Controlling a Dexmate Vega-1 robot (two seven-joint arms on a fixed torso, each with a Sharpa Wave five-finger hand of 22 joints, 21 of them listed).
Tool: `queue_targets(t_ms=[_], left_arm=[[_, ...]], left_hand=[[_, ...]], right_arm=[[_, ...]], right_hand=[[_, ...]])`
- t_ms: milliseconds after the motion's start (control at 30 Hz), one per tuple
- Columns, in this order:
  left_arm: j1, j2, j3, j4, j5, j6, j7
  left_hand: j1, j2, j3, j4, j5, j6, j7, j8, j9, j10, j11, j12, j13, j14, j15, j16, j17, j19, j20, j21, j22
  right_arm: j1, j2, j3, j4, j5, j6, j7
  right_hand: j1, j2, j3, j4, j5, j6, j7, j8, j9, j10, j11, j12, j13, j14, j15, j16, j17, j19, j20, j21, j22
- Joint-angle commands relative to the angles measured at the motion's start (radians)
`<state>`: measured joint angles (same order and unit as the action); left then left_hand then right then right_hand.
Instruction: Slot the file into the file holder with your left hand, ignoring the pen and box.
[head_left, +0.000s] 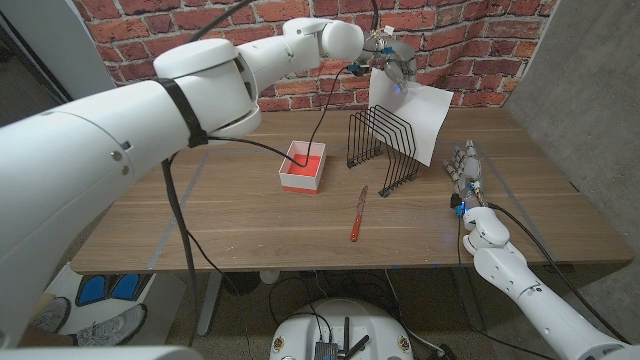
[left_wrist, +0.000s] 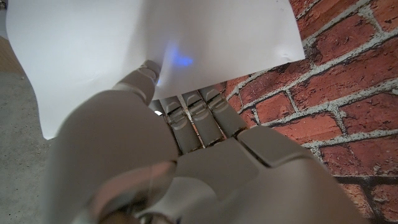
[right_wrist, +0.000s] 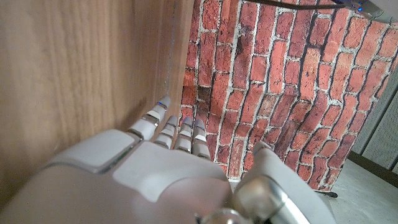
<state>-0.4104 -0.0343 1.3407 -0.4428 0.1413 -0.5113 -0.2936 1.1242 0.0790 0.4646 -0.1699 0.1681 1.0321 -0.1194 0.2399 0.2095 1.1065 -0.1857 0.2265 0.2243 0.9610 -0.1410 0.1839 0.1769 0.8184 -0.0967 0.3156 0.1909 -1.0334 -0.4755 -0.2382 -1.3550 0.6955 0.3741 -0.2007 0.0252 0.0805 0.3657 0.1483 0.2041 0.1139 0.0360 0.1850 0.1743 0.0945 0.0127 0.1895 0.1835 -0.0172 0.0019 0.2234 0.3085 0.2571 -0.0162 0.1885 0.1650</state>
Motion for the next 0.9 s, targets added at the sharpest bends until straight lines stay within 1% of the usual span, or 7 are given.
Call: queue_targets(t_ms=[33, 600, 900], left_arm=[[-0.001, 0.001, 0.002, 0.0, 0.005, -0.002, -0.001], [-0.002, -0.007, 0.018, 0.0, 0.017, 0.035, 0.022], [0.004, -0.005, 0.016, 0.0, 0.013, 0.01, 0.011]], left_hand=[[0.003, 0.005, -0.001, 0.0, 0.008, 0.01, -0.003, -0.004, 0.0, 0.025, -0.031, 0.005, 0.002, 0.002, -0.098, -0.003, 0.001, 0.001, -0.097, 0.003, 0.001], [0.0, 0.004, -0.003, 0.0, 0.008, 0.01, -0.004, -0.004, 0.0, 0.024, -0.031, 0.004, 0.002, -0.002, -0.097, -0.005, 0.0, -0.002, -0.097, 0.003, 0.0], [-0.002, 0.004, -0.003, 0.001, 0.009, 0.009, -0.006, -0.005, 0.0, 0.023, -0.031, 0.004, 0.002, -0.005, -0.096, -0.006, -0.001, -0.004, -0.096, 0.002, 0.0]], right_arm=[[-0.006, -0.012, 0.007, -0.005, -0.006, -0.002, -0.008], [0.0, -0.024, 0.013, 0.005, -0.006, -0.019, -0.013], [0.006, -0.017, 0.011, 0.015, -0.005, -0.012, -0.008]], right_hand=[[-0.005, 0.048, 0.002, 0.004, 0.009, 0.009, 0.0, 0.002, 0.002, 0.01, 0.0, 0.003, 0.004, 0.001, -0.004, 0.001, 0.005, 0.002, 0.005, 0.0, 0.004], [-0.005, 0.047, 0.001, 0.003, 0.009, 0.005, 0.0, 0.001, 0.002, 0.01, 0.0, 0.003, 0.004, 0.0, -0.004, 0.0, 0.005, -0.002, 0.003, -0.001, 0.004], [-0.005, 0.047, 0.001, 0.003, 0.009, 0.005, -0.001, 0.001, 0.002, 0.01, 0.0, 0.003, 0.004, 0.0, -0.004, 0.0, 0.005, -0.002, 0.003, -0.001, 0.004]])
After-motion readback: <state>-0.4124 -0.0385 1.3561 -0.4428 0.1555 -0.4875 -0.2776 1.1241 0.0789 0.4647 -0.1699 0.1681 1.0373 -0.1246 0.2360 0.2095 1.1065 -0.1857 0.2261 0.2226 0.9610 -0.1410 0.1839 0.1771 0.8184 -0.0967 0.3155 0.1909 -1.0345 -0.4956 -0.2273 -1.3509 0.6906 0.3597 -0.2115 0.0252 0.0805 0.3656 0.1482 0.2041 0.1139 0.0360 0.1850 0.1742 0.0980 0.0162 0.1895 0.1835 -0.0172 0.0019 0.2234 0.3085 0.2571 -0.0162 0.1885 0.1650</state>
